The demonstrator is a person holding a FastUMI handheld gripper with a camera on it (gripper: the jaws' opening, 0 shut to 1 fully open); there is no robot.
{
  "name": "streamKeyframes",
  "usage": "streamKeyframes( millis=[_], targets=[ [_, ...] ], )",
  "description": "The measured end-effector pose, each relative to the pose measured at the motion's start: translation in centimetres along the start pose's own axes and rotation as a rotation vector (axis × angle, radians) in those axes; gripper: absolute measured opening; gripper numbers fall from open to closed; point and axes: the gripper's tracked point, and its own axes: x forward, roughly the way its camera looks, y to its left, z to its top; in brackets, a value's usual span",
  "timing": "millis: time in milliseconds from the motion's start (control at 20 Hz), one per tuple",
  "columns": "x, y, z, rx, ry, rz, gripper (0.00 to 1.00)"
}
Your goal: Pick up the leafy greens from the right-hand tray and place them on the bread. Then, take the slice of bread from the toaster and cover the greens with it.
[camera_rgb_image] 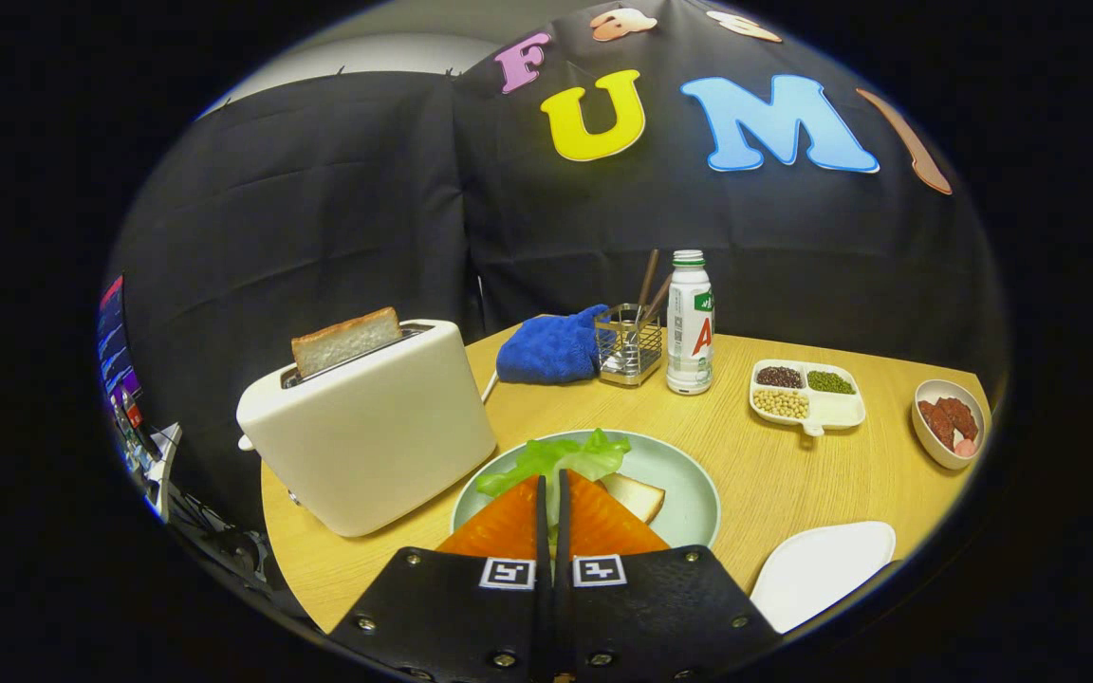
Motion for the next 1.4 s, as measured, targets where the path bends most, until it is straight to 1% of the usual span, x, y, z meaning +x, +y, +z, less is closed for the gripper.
streamKeyframes(
  millis=[250, 350, 450, 500, 550, 600, 700, 900, 1000, 1050, 1100, 1200, 1250, 1400],
  targets=[
    [0.7, -1.0, -1.0, -0.062, 0.022, -0.048, 0.00],
    [0.9, -1.1, -1.6, -0.076, 0.041, -0.047, 0.10],
    [0.8, -1.4, -2.0, -0.077, 0.051, -0.061, 0.12],
    [0.8, -1.8, -2.1, -0.084, 0.054, -0.079, 0.20],
    [0.7, -1.9, -2.0, -0.090, 0.050, -0.084, 0.22],
    [0.6, -2.1, -2.0, -0.097, 0.047, -0.089, 0.31],
    [0.2, -2.5, -1.6, -0.092, 0.031, -0.108, 0.33],
    [-0.9, -4.2, -1.0, -0.092, -0.003, -0.186, 0.33],
    [-0.9, -4.3, -0.4, -0.106, -0.025, -0.199, 0.33],
    [-0.9, -4.3, -0.5, -0.106, -0.022, -0.198, 0.34],
    [-0.6, -3.9, -0.6, -0.102, -0.013, -0.184, 0.41],
    [0.2, -3.3, -1.3, -0.104, 0.009, -0.165, 0.42],
    [0.3, -3.1, -1.3, -0.109, 0.006, -0.160, 0.45],
    [-0.5, -2.4, -0.2, -0.111, -0.047, -0.175, 0.45]
  ],
)
